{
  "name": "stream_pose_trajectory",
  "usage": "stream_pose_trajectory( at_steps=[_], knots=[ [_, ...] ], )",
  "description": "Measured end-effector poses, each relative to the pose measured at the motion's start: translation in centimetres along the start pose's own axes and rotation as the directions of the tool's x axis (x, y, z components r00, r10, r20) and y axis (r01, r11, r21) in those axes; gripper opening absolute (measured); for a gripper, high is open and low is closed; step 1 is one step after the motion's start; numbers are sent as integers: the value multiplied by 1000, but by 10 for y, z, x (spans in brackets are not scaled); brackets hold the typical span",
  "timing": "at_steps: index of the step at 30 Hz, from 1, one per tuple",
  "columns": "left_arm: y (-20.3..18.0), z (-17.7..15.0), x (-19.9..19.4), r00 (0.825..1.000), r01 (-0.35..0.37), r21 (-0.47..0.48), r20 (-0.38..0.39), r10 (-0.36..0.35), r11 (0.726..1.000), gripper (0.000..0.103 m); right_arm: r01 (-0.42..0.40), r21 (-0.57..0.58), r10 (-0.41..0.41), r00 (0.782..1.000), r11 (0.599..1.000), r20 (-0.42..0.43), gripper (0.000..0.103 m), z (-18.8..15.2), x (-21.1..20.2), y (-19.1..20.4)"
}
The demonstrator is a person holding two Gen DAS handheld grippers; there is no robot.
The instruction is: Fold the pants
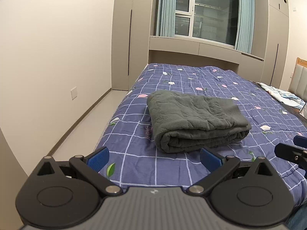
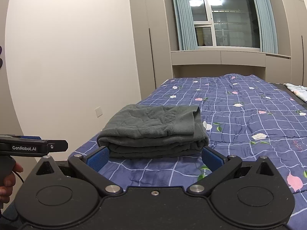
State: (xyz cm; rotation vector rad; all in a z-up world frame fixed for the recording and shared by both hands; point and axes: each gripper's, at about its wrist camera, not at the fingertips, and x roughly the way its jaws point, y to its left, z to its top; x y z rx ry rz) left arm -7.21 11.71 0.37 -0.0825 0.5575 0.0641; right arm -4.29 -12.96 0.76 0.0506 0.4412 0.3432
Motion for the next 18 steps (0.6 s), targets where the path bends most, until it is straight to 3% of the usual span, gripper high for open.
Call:
stream_pose_trajectory(
  at_steps=[18],
  knots=[
    [-2,1,0,1000,-6,6,-11,6,1000,103,0,15,0,1000,1000,-7,103,1,1,-4]
  ],
)
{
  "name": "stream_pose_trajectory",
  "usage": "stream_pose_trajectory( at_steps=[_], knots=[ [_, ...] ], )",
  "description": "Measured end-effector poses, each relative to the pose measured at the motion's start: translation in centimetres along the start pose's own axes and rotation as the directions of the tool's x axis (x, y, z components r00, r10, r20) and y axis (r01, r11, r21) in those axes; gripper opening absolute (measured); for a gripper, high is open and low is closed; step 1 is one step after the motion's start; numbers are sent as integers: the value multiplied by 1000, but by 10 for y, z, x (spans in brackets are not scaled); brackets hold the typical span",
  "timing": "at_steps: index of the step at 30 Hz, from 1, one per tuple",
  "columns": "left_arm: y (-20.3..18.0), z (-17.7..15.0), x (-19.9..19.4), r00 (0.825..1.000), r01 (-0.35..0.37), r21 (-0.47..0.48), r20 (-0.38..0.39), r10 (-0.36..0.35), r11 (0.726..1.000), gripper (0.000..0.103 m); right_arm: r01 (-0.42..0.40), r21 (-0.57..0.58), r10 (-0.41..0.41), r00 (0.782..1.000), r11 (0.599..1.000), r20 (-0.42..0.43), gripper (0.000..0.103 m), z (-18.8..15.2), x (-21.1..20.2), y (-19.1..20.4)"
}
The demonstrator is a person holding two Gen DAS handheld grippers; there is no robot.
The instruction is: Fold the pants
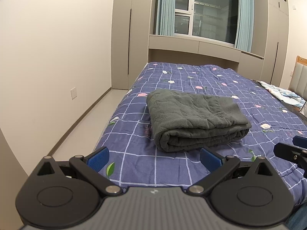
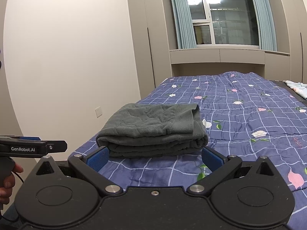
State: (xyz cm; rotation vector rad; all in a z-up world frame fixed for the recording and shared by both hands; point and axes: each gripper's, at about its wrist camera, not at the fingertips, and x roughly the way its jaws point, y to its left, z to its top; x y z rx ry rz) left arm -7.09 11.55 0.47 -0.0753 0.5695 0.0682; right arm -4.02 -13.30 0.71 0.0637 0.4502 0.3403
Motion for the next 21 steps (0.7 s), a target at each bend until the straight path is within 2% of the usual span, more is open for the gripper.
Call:
stream_pose_trajectory(
  at_steps=[5,21],
  knots=[
    [-1,1,3,999,-22,12,-25,22,1000,103,1,4,-1,1000,1000,-5,103,-1,2,-1],
    [-1,1,22,997,-15,17,-79,16,1000,103,1,18,0,999,1000,-52,103,-5,18,-7]
  ],
)
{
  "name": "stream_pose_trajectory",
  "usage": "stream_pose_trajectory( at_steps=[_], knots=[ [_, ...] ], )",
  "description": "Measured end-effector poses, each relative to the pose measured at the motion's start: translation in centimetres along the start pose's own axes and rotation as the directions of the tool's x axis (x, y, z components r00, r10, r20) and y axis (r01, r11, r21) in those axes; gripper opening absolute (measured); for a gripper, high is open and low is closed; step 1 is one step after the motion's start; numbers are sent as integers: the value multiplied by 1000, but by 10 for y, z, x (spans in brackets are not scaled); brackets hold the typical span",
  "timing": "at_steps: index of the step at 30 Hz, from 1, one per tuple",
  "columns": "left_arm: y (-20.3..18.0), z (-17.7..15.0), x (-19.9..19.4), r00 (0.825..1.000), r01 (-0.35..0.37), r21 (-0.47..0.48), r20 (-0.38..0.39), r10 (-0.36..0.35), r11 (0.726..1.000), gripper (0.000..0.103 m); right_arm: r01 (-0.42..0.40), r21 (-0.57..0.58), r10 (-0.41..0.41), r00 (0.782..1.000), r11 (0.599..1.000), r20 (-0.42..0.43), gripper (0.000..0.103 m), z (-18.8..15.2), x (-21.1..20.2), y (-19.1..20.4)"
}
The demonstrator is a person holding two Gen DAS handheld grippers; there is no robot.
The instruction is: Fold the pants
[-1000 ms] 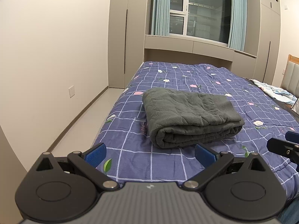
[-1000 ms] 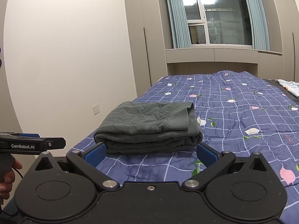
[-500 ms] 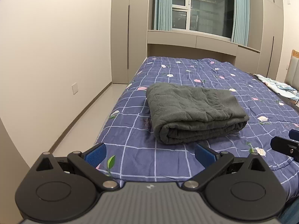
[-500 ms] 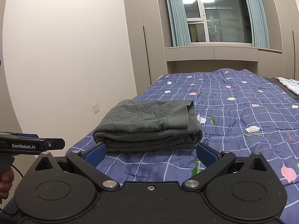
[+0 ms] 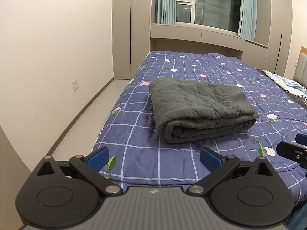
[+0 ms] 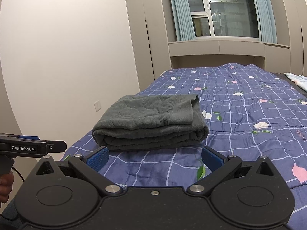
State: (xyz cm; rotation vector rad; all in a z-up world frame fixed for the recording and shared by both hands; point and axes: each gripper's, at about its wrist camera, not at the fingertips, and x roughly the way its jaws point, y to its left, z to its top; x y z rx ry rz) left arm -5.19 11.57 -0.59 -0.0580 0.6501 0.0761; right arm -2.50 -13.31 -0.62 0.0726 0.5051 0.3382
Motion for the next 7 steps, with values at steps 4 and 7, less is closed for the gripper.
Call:
stream_pose_trajectory(
  at_steps=[4,7],
  knots=[
    [1,3,6,1000,-4,-11,-9,4,1000,103,2,6,-2,1000,1000,-19,103,-1,7,-3],
    [2,6,12,1000,-6,-21,-23,5,1000,103,4,14,-4,999,1000,-34,103,-1,12,-7]
  ],
)
